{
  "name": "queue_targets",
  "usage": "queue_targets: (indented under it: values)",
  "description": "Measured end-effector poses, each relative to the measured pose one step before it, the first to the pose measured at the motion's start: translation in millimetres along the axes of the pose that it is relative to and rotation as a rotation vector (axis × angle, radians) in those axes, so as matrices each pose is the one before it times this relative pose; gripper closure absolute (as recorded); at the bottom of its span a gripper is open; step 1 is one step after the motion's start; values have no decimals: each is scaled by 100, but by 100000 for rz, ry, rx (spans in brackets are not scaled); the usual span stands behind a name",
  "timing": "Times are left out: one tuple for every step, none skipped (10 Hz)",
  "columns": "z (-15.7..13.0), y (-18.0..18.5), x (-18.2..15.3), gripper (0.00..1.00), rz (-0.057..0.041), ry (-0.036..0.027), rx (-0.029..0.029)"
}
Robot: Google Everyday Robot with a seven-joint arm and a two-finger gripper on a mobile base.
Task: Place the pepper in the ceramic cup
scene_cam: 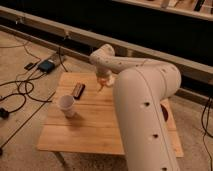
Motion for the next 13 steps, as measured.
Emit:
queue_targets:
  values:
    - [-849,330,1157,100,-2493,2730,-381]
    - [-863,425,885,100,-2610,2206,-626]
    - [-964,657,697,100,-3004,1824,-956]
    - [-686,493,271,100,-2000,799,-881]
    - [-819,754,326,100,-2454,1007,-1429]
    - [-589,670,116,100,-1918,180,-1213]
    - [-779,848,162,100,-2493,147,-1204]
    - [-380,551,88,100,-1511,-319,-553]
    - [-341,765,174,100,-1994,-620,-677]
    - [-64,1082,461,100,-2898,-536,-858]
    - [100,960,566,100,-2744,-411,-734]
    - [178,1141,669,100,-3053,-198,-1140]
    - [288,1605,1060,100,-4628,174,-1514]
